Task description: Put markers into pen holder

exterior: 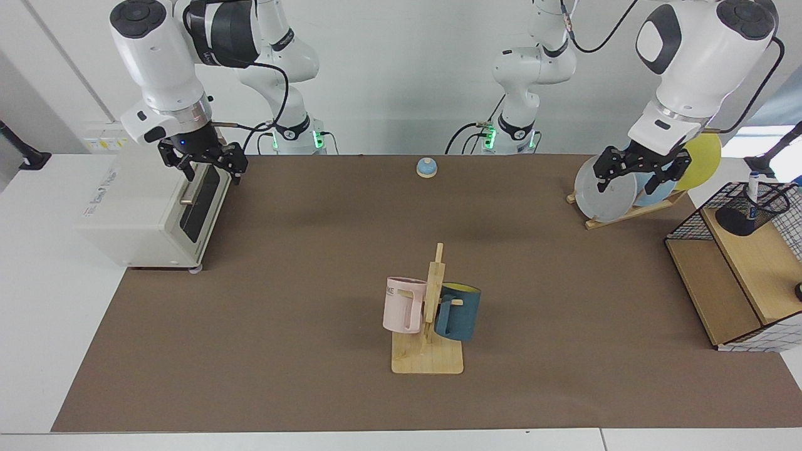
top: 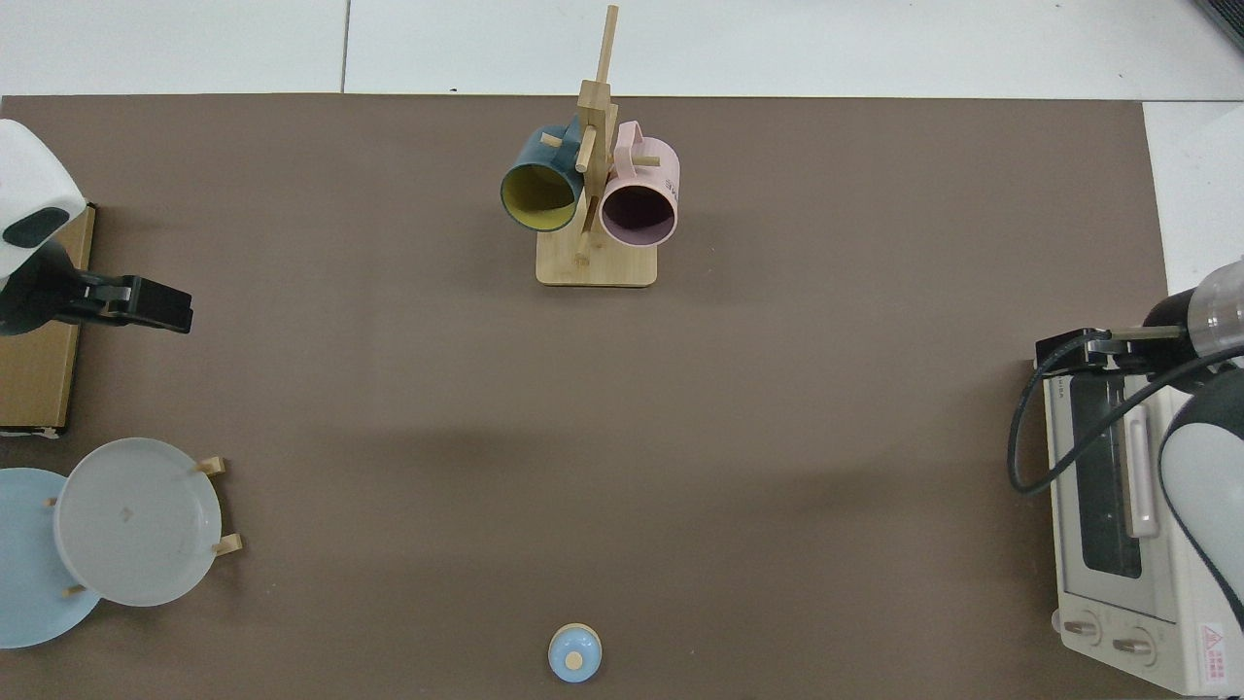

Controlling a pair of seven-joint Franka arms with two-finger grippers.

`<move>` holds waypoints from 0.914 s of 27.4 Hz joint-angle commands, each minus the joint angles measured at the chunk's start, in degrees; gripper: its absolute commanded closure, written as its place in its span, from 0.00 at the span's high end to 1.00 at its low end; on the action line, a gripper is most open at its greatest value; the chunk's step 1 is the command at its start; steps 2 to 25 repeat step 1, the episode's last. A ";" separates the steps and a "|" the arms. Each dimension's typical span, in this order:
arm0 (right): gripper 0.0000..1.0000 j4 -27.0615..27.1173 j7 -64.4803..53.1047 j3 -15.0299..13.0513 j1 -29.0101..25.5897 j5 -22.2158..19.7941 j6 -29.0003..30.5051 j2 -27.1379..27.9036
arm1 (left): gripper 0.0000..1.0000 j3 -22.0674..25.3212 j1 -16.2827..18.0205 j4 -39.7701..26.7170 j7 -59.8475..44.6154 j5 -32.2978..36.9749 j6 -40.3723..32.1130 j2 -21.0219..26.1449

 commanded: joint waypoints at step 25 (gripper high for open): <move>1.00 -0.24 -1.55 0.48 -0.82 0.21 -0.07 -0.58 | 1.00 0.60 -0.53 0.17 -0.96 -0.76 -1.05 -0.09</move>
